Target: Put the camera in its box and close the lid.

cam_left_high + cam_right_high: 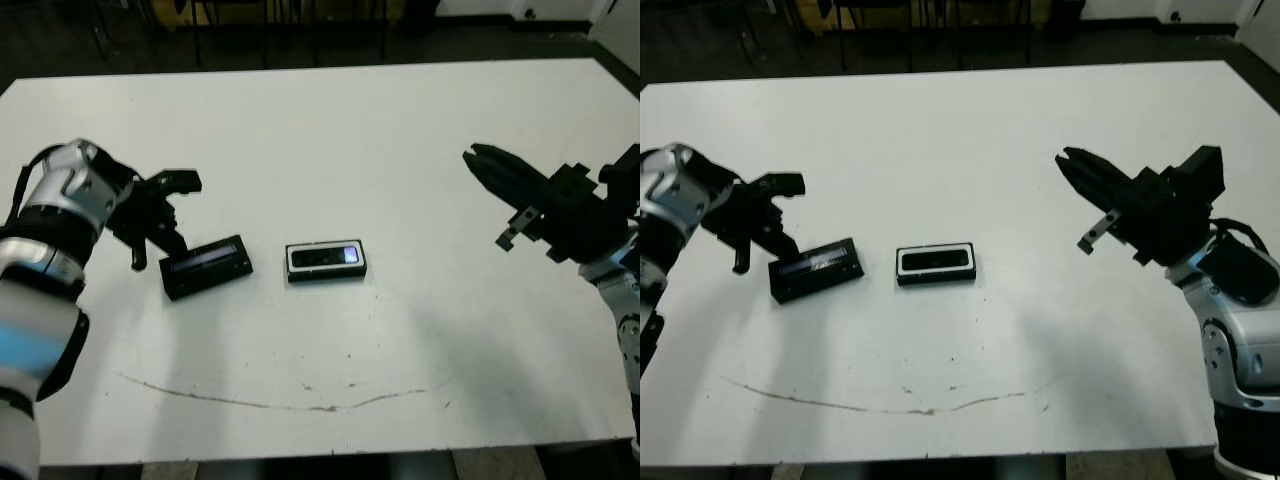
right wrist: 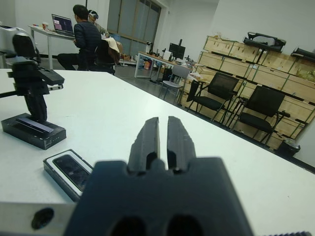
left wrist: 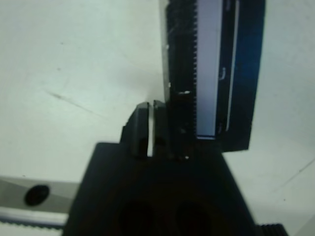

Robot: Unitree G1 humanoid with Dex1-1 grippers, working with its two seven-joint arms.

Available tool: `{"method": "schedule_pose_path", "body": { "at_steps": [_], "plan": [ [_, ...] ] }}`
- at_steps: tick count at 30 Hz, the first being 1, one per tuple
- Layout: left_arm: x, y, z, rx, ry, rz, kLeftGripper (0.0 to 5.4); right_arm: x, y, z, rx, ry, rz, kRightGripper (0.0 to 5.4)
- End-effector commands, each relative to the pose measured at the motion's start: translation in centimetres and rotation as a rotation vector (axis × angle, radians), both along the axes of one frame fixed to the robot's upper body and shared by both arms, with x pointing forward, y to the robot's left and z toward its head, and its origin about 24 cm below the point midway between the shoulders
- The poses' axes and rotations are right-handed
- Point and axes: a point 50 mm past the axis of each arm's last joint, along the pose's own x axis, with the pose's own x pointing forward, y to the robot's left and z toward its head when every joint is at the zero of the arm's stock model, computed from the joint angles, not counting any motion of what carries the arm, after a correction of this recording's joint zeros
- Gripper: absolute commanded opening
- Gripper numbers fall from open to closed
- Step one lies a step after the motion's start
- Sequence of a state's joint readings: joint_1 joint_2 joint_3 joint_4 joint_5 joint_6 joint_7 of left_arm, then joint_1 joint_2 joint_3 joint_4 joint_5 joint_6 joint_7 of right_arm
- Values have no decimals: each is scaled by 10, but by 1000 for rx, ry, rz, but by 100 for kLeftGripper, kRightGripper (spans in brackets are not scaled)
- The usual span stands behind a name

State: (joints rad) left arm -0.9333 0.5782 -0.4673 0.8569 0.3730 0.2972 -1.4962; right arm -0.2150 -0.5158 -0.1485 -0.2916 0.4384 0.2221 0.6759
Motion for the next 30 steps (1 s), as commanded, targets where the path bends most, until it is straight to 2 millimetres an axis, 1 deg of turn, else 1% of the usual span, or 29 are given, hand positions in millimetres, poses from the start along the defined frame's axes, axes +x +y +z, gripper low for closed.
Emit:
{"method": "schedule_pose_path", "body": {
  "at_steps": [1, 13, 16, 21, 24, 26, 28, 30],
  "plan": [
    [-12, 7, -20, 13, 84, 28, 0, -1, -3, -5, -21, 36, -9, 2],
    [-20, 11, -16, -1, 106, -57, 0, 0, -4, -8, -16, 53, -23, 2],
    [-22, 13, -16, 28, 89, -62, 0, 0, -4, -8, -27, 44, -27, 2],
    [-24, 29, -16, 48, 69, 0, 0, 0, -4, -9, -26, 54, -32, 2],
    [-24, 39, -11, 70, 19, 12, 0, -1, -4, -9, -30, 55, -37, 2],
    [-23, 47, -4, 67, -52, 21, 0, -1, -4, -10, -32, 50, -41, 2],
    [-23, 57, 5, 56, -152, 48, 0, -1, -4, -11, -20, 53, -34, 2],
    [-23, 69, 17, 36, -312, 104, 0, -1, -4, -11, -30, 49, -38, 2]
  ]
}}
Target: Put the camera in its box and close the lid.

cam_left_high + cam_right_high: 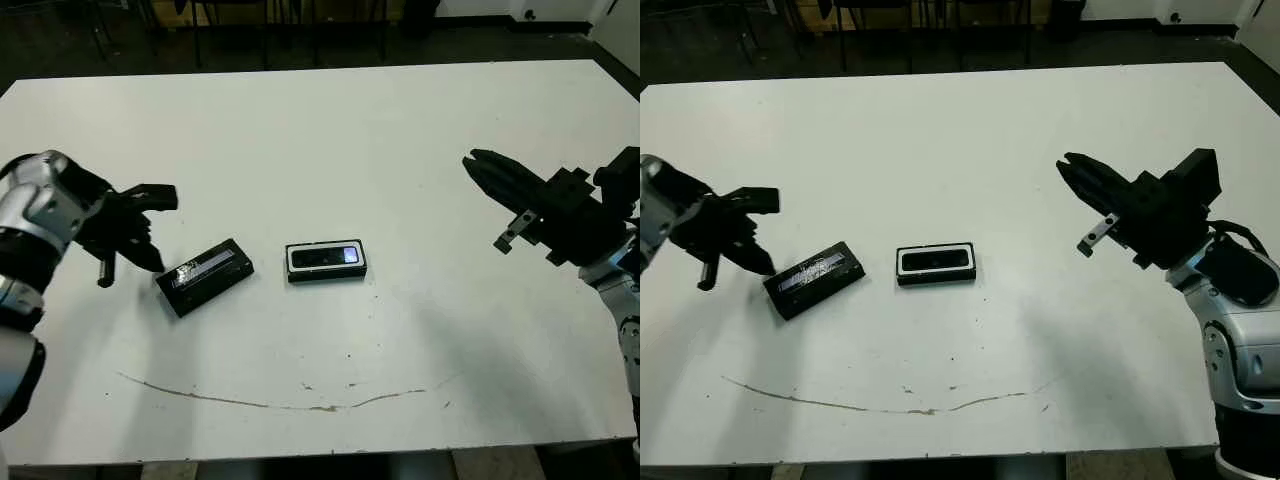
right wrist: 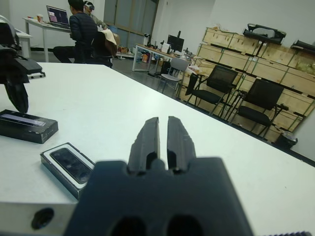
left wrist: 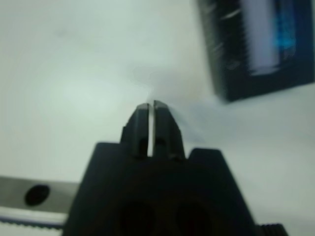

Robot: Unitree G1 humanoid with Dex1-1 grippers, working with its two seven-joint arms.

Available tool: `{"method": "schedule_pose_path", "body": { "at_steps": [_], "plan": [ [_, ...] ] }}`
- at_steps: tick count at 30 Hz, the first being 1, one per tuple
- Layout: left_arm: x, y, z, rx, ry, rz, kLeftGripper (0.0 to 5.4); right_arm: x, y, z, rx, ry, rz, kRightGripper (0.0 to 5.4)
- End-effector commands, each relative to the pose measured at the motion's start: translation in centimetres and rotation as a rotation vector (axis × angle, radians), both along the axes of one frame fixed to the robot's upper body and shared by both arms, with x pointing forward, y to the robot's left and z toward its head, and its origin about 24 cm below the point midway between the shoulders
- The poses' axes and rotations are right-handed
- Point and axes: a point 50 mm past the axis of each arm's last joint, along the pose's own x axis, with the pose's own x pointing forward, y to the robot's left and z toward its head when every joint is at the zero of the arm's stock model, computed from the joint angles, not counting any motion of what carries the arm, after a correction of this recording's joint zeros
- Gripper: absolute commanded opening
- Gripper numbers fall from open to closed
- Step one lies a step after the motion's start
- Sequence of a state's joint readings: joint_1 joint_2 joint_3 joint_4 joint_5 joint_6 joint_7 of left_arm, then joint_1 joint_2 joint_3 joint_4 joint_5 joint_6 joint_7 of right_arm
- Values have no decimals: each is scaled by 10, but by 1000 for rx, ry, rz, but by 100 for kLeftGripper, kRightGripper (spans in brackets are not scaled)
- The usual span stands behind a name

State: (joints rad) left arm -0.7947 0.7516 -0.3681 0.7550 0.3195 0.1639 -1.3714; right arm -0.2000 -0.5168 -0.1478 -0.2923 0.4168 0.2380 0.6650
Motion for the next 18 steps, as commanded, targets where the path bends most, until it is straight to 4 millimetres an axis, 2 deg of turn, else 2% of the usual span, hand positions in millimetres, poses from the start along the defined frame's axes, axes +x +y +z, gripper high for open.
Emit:
{"method": "schedule_pose_path", "body": {
  "at_steps": [1, 5, 9, 14, 18],
  "plan": [
    [-6, 22, 16, -27, -208, 83, 0, -1, -2, -6, -17, 23, -14, 2],
    [-18, 29, 42, -191, -583, 173, 0, -1, -1, -7, -5, 26, -1, 2],
    [-34, 17, 60, -432, -825, 258, 0, -1, -1, -8, -2, 26, -2, 2],
    [-56, -7, 72, -730, -916, 374, 0, -1, 0, -7, -14, 17, -11, 2],
    [-67, -21, 71, -752, -917, 364, 46, -2, 0, -7, -13, 40, -17, 0]
  ]
}}
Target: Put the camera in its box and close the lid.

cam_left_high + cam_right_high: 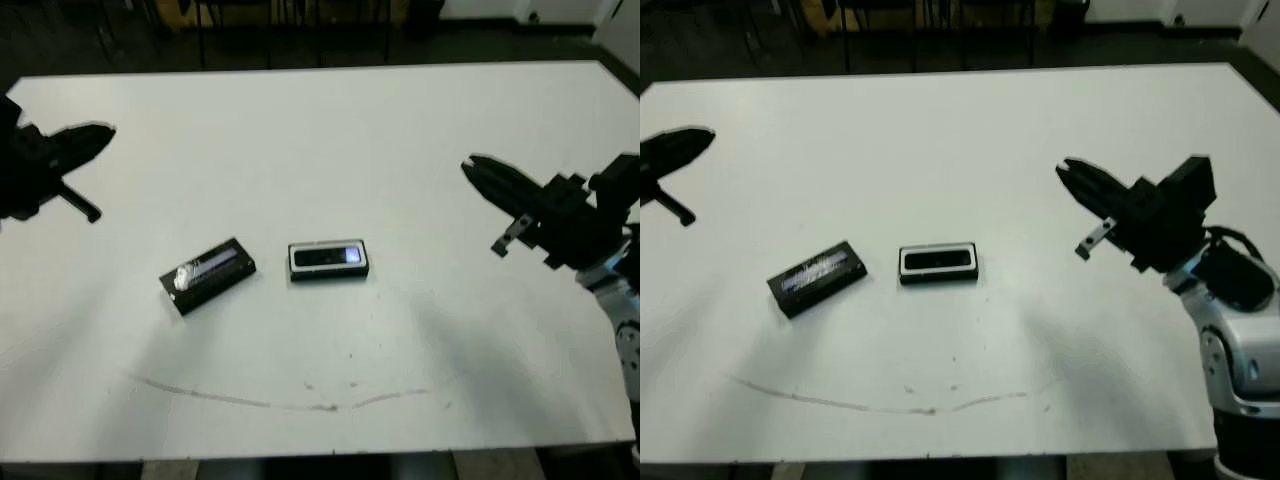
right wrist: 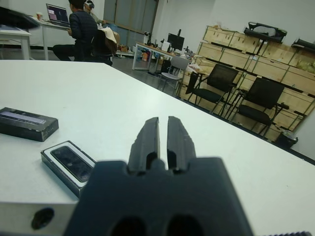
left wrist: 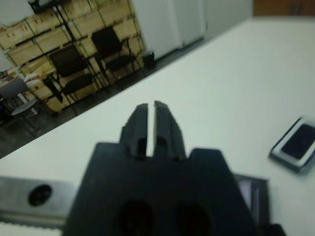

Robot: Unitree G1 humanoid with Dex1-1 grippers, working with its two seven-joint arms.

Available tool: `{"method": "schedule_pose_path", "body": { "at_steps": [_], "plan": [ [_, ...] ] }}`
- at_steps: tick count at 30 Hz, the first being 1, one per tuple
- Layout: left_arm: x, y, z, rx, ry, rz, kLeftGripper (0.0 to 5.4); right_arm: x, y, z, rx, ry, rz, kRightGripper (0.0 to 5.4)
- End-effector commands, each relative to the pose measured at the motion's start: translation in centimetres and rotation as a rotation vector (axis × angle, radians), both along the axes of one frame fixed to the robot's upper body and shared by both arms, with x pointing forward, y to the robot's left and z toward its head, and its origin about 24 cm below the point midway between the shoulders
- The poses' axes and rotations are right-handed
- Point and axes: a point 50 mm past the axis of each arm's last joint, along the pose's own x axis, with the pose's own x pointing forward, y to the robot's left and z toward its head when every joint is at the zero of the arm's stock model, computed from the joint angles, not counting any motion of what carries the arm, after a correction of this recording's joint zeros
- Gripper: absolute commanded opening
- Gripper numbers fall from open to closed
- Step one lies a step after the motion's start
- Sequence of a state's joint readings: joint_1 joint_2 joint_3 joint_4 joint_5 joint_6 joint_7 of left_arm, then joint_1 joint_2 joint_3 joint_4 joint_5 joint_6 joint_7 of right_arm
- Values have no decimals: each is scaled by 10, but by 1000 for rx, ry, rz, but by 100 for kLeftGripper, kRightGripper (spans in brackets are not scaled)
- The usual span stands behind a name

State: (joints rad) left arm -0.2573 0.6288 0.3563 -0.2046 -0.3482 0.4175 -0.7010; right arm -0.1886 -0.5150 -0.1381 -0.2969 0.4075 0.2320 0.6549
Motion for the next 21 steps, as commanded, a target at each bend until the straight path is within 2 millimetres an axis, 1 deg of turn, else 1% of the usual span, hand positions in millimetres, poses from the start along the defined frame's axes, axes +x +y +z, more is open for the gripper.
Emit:
{"method": "schedule_pose_path", "body": {
  "at_steps": [1, 9, 13, 16, 21],
  "plan": [
    [-7, -5, -9, -3, 47, -3, 64, -1, -1, -3, -4, 37, -8, 0],
    [-12, -11, -31, -49, 240, -156, 211, -2, -1, -5, -9, 26, -13, 0],
    [-12, -14, -41, -59, 282, -233, 287, -2, 0, -5, -20, 29, -20, 0],
    [-13, -16, -47, -71, 325, -258, 345, -3, 0, -6, -24, 40, -26, 0],
    [-13, -18, -55, -42, 363, -309, 438, -3, 1, -7, -23, 50, -25, 0]
  ]
}}
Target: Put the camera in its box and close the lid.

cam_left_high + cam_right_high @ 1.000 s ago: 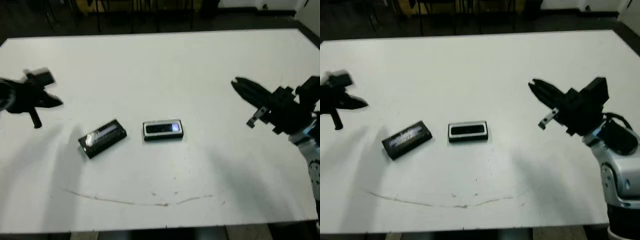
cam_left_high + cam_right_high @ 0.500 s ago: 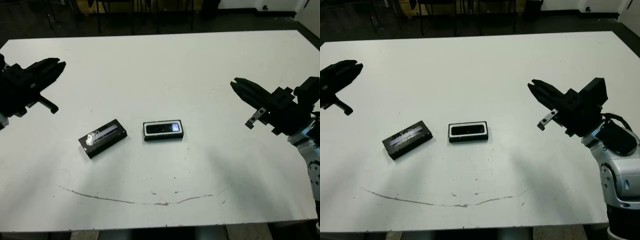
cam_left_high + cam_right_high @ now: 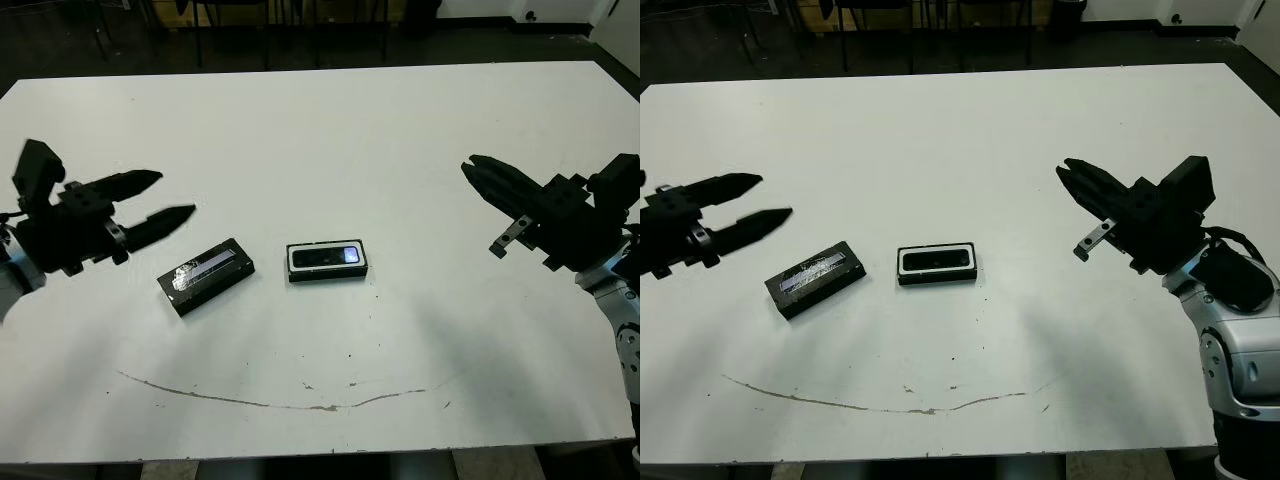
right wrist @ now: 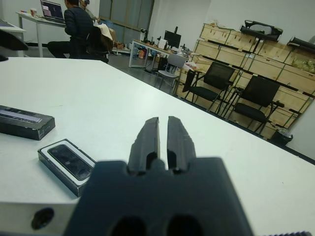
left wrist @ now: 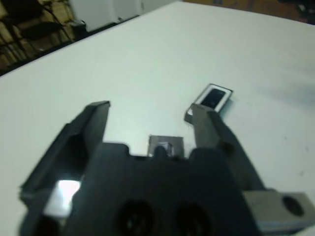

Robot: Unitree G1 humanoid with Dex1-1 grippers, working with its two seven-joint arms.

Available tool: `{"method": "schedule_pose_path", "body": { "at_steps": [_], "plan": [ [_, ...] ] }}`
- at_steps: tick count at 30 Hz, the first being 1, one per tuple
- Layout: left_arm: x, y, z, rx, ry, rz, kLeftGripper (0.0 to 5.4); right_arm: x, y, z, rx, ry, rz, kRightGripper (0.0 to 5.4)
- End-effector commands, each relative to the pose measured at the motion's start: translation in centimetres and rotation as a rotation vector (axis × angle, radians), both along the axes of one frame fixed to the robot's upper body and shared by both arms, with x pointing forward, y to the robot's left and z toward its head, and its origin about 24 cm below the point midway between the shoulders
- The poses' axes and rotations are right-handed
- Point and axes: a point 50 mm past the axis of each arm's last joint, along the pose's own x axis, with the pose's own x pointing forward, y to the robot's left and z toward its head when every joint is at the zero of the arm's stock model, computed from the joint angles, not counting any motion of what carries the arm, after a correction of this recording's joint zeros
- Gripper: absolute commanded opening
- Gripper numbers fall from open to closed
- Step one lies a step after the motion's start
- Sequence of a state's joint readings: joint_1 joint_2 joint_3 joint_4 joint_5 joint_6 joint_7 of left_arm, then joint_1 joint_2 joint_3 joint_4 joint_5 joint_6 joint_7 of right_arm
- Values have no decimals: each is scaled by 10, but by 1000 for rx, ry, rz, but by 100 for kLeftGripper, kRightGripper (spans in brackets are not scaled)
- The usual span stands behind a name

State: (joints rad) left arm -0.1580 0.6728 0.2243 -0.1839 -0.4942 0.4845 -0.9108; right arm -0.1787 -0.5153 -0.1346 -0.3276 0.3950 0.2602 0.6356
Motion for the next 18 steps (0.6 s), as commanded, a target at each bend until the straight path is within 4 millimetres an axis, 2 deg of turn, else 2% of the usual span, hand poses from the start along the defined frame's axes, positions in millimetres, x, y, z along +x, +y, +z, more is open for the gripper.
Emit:
{"method": "schedule_pose_path", "body": {
  "at_steps": [1, 6, 18],
  "plan": [
    [-2, 2, -10, 30, 50, -22, 457, -1, -1, -7, -13, 41, -14, 0],
    [-3, -1, -19, 31, 87, -76, 539, -1, 0, -7, -19, 34, -14, 0],
    [-4, -3, -40, 63, 194, -124, 539, -2, 0, -8, -29, 44, -28, 0]
  ]
}}
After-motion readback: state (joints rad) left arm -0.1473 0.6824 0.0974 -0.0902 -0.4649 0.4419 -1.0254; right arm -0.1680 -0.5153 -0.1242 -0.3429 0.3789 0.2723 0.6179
